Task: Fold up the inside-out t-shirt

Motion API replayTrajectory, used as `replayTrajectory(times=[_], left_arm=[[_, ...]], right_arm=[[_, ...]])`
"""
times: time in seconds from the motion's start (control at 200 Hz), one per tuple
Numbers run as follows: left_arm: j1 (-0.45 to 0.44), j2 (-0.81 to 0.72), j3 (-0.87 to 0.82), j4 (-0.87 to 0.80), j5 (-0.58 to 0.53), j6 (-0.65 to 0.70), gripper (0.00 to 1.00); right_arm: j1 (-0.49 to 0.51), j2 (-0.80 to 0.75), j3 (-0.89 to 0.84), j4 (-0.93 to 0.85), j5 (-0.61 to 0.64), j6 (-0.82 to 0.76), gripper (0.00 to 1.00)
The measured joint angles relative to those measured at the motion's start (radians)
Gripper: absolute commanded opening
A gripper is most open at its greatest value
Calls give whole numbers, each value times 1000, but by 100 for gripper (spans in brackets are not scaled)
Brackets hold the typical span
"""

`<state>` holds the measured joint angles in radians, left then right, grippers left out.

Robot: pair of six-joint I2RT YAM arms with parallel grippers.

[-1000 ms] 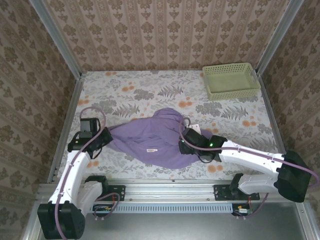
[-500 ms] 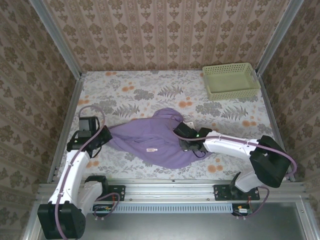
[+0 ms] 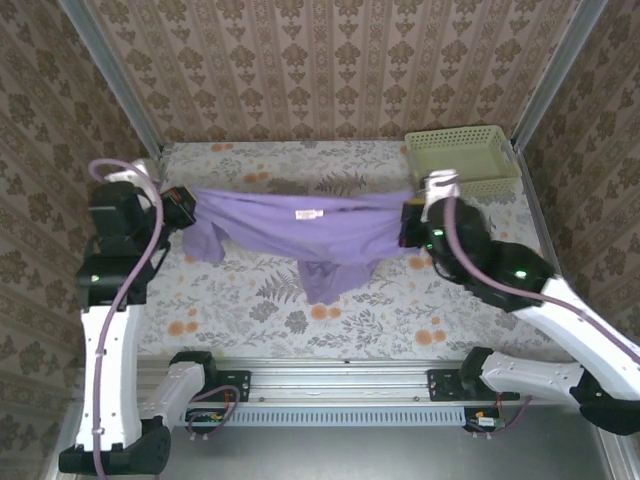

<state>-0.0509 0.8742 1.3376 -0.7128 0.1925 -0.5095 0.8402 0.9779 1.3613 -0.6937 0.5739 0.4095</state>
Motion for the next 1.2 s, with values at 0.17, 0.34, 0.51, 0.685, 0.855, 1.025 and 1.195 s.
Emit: replayTrajectory(times=[0.17,0.34,0.51,0.685,0.855,1.025,1.195], left_arm=[[-1,-71,134,40,10,13,0],[-6,-156,43,86,29,13,0],[-14,18,-142,85,17,12,0],[-19,220,-212,9,16,12,0],[-27,87,-159,-7,10,17,0],[-27,-137,-73,22,-1,23,0],[-28,-293,8,57,29,24,0]], right_arm=[[0,-94,159,-3,-5,-49,0],[0,-171,68,16,-3,-58,0],[-15,-45,-160,21,-3,-15,0],[-60,142,-231,-26,-21,14,0],[-71,45,-160,-40,-27,-10,0],[-71,-132,-43,-17,-79,-62,0],[-71,-262,24,14,-187,-124,0]])
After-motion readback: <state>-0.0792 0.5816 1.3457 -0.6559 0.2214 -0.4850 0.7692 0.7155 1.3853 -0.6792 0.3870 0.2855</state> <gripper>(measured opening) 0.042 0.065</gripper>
